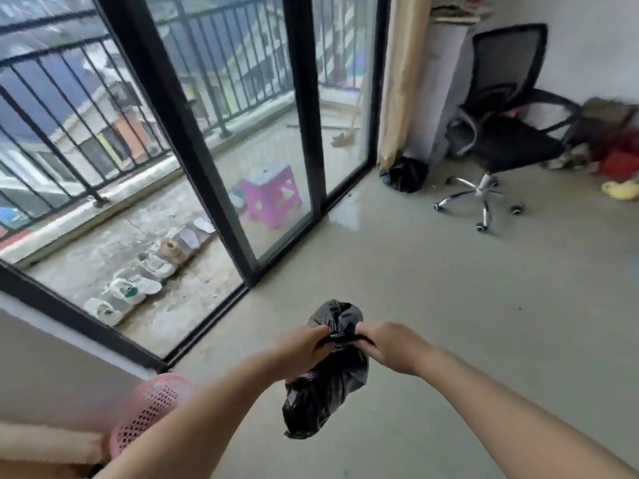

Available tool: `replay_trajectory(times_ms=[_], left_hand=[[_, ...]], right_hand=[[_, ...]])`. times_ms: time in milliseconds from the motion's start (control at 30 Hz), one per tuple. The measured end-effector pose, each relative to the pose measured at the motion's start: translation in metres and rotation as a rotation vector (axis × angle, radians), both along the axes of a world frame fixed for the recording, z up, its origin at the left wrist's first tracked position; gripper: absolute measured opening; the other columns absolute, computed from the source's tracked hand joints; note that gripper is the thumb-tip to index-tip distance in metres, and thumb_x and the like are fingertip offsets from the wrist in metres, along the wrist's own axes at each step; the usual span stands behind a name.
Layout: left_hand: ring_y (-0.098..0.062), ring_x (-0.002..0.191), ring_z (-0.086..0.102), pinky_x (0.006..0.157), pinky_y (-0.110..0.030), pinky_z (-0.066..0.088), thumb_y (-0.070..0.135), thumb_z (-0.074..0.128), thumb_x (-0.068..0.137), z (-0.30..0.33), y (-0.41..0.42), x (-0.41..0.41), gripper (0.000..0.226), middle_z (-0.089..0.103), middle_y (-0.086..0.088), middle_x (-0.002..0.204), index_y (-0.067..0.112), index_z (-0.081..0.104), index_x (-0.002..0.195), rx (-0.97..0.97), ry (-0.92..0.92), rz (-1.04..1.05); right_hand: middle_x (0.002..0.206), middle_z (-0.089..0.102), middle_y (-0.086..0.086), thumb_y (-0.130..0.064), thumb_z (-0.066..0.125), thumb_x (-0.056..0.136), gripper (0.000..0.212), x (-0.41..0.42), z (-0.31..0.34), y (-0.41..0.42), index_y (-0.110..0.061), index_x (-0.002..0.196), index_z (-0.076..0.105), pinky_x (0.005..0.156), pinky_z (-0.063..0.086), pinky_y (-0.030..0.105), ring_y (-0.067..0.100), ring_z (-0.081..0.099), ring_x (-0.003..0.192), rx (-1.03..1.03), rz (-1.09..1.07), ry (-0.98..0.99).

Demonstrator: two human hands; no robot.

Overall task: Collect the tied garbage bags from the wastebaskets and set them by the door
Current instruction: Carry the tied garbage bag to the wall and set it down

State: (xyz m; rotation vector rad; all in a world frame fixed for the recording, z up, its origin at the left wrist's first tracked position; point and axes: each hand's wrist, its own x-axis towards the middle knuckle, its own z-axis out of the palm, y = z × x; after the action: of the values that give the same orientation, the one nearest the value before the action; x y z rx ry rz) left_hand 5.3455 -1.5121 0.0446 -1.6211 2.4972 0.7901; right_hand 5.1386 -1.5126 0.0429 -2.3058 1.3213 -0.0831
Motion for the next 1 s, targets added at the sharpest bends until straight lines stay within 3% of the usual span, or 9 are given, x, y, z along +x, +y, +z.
replay_trajectory(times_ms=[300, 567, 733, 867, 1000], left_hand=[[-0.03, 0.101, 0.055, 0.062, -0.022, 0.023, 0.023, 0.043, 0.099, 0.014, 0.007, -0.288, 0.026, 0.06, -0.016, 0.111, 0.004, 0.056, 0.111, 0.04, 0.059, -0.399], [-0.03, 0.095, 0.058, 0.078, -0.038, 0.046, 0.033, 0.041, 0.097, 0.003, 0.077, -0.544, 0.026, 0.062, -0.011, 0.103, 0.011, 0.052, 0.105, 0.052, -0.009, -0.846], [-0.028, 0.092, 0.057, 0.076, -0.036, 0.044, 0.031, 0.041, 0.097, 0.013, 0.114, -0.698, 0.025, 0.061, -0.012, 0.1, 0.01, 0.053, 0.104, 0.048, -0.014, -1.069], [-0.027, 0.089, 0.057, 0.074, -0.037, 0.045, 0.031, 0.039, 0.098, 0.021, 0.141, -0.813, 0.024, 0.061, -0.01, 0.096, 0.012, 0.053, 0.101, 0.03, -0.012, -1.218], [-0.025, 0.085, 0.058, 0.075, -0.041, 0.047, 0.03, 0.037, 0.099, 0.028, 0.162, -0.924, 0.015, 0.058, -0.004, 0.09, 0.021, 0.048, 0.094, 0.028, 0.022, -1.373]], right_hand=[[0.099, 0.064, 0.012, -0.031, 0.041, 0.098, 0.024, -0.26, 0.009, 0.096, -0.01, 0.101, 0.053, 0.063, 0.026, 0.029, 0.03, 0.055, 0.084, 0.037, -0.484, -0.011], [0.086, 0.057, 0.006, -0.035, 0.042, 0.097, 0.024, -0.477, 0.005, 0.23, -0.014, 0.089, 0.049, 0.064, 0.034, 0.032, 0.026, 0.054, 0.079, 0.111, -0.829, 0.028], [0.08, 0.048, 0.0, -0.033, 0.041, 0.098, 0.023, -0.593, 0.021, 0.293, -0.016, 0.083, 0.041, 0.063, 0.029, 0.031, 0.021, 0.044, 0.071, 0.076, -1.006, 0.109], [0.079, 0.055, 0.007, -0.035, 0.04, 0.098, 0.024, -0.687, 0.027, 0.332, -0.015, 0.083, 0.042, 0.062, 0.036, 0.036, 0.027, 0.051, 0.072, 0.098, -1.137, 0.161], [0.074, 0.05, 0.003, -0.035, 0.039, 0.098, 0.026, -0.776, 0.034, 0.361, -0.016, 0.08, 0.038, 0.058, 0.032, 0.034, 0.025, 0.048, 0.069, 0.088, -1.274, 0.196]])
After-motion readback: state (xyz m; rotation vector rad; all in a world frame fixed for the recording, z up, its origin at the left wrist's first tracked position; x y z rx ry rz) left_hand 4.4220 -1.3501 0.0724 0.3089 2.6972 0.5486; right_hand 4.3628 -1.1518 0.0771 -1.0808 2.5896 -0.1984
